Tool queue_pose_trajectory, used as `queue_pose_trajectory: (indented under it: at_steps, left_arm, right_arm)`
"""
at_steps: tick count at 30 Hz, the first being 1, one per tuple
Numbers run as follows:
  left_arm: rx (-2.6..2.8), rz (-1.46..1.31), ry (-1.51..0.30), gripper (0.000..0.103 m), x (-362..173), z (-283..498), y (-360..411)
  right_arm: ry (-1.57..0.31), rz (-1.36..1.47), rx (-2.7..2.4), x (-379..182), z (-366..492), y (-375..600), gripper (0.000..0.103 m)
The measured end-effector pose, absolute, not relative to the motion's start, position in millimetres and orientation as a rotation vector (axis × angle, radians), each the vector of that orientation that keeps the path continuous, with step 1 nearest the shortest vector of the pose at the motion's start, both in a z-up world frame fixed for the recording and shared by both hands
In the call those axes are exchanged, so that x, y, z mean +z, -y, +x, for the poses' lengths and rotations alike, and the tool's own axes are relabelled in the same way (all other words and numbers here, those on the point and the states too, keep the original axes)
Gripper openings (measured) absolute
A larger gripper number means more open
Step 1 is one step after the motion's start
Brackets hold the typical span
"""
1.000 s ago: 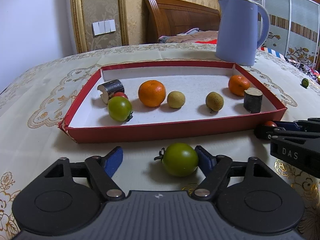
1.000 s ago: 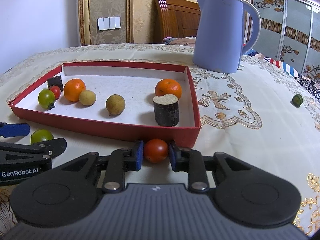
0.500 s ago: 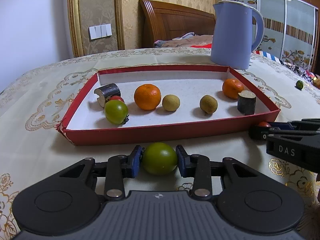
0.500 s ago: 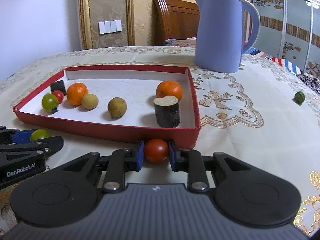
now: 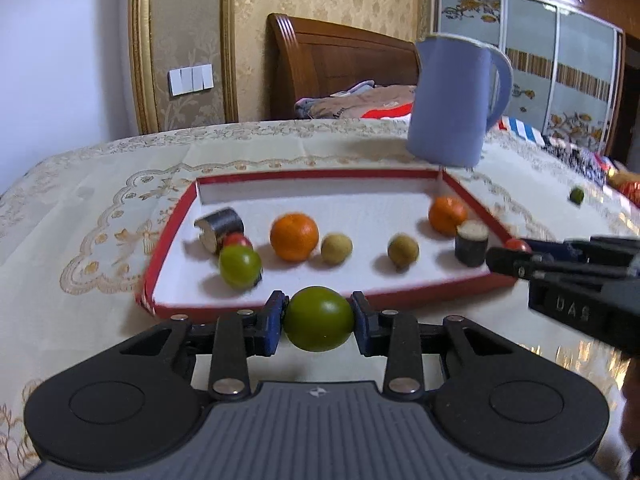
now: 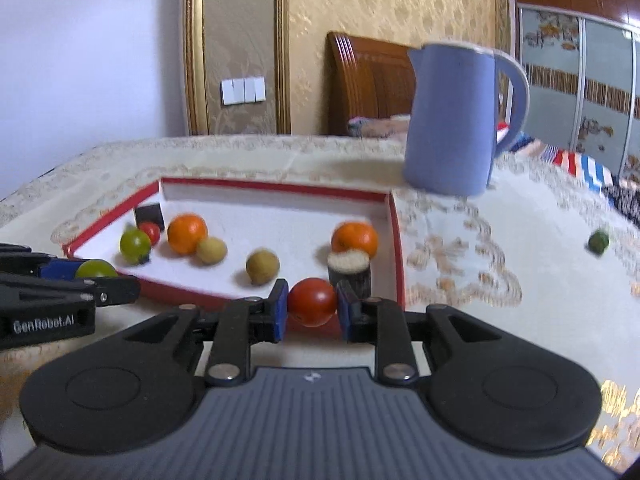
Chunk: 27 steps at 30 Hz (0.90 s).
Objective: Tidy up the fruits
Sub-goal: 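Carry the green tomato in the left tool while the right tool carries the red tomato over the tray, then open both tools to drop the green and red tomatoes into the tray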
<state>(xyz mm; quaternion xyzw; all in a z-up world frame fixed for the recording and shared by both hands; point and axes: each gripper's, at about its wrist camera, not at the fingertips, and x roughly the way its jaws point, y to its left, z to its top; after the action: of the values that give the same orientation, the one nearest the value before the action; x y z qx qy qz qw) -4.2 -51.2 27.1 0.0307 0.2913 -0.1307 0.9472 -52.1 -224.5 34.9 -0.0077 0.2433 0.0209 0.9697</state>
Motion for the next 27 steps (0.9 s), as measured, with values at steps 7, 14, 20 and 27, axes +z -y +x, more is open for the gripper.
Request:
queue_pose_trajectory:
  at_steps: [7,14,20,27]
  left_arm:
    - [-0.175,0.088,-0.602,0.035,28,45,52]
    - [-0.097,0.083,-0.587,0.035,16,77,46]
    - [-0.06,0.09,-0.571,0.034,12,92,47]
    - [-0.022,0.123,-0.569,0.035,9,102,54]
  right_arm:
    - [-0.494,-0.039,0.035,44,-7,218,0.025]
    - [-0.532,-0.088,0.027,34,52,204,0.025]
    - [-0.606,-0.1,0.04,13,87,193,0.025]
    - [-0.628,-0.076,0.028,9,97,194,0.025]
